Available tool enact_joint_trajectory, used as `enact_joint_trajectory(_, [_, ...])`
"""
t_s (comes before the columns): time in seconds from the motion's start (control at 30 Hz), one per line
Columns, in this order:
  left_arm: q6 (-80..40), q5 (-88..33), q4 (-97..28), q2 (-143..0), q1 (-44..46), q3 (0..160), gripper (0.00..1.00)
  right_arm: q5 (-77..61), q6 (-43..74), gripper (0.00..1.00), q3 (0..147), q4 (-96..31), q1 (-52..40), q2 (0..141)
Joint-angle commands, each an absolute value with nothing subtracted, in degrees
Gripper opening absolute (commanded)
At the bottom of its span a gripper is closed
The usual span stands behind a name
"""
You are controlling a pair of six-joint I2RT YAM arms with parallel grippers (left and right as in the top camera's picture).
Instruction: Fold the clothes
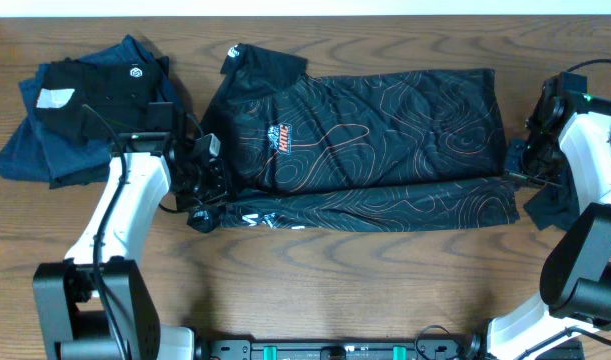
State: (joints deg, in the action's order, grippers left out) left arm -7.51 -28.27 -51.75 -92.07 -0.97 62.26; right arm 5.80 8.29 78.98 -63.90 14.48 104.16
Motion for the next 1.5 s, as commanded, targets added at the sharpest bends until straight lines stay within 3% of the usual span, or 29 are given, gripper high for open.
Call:
enact_joint_trajectory(0.0, [-7.6,-27.7,-50.5,-94.1,-1.2,62.1,0.09,6.2,7.7,0.01,78.6,-62.5,14.2,102.8])
enact_joint_trajectory(0.13, [-7.6,-27.7,-48.5,-95.3,-1.2,62.1,0.09,5.9,7.7,0.03,78.6,-61.3,14.2,102.8])
enact_joint_trajectory(0.2, [-7.6,-27.7,-47.3,-95.5,-1.2,62.1,0.11,5.5,7.7,0.21,78.6,-60.6,14.2,102.8])
enact_joint_trajectory(0.3, [-7.6,-27.8,-45.9,-95.5,-1.2,62.1,0.45,5.5,7.7,0.33,78.6,-59.6,14.2,102.8])
enact_joint_trajectory(0.37, [-7.6,-27.8,-45.7,-95.5,-1.2,62.1,0.57,5.5,7.7,0.33,78.6,-59.6,14.2,102.8])
enact_joint_trajectory(0.67, [-7.8,-27.8,-49.4,-95.5,-1.2,62.1,0.59,5.5,7.7,0.28,78.0,-62.0,14.2,102.8])
enact_joint_trajectory(0.93, [-7.8,-27.8,-52.6,-95.5,-1.1,62.1,0.59,4.0,7.6,0.07,69.9,-58.2,14.2,102.8])
enact_joint_trajectory(1.47, [-7.8,-27.8,-49.1,-95.5,-1.1,61.1,0.58,1.0,7.6,0.05,58.7,-46.0,14.1,102.8])
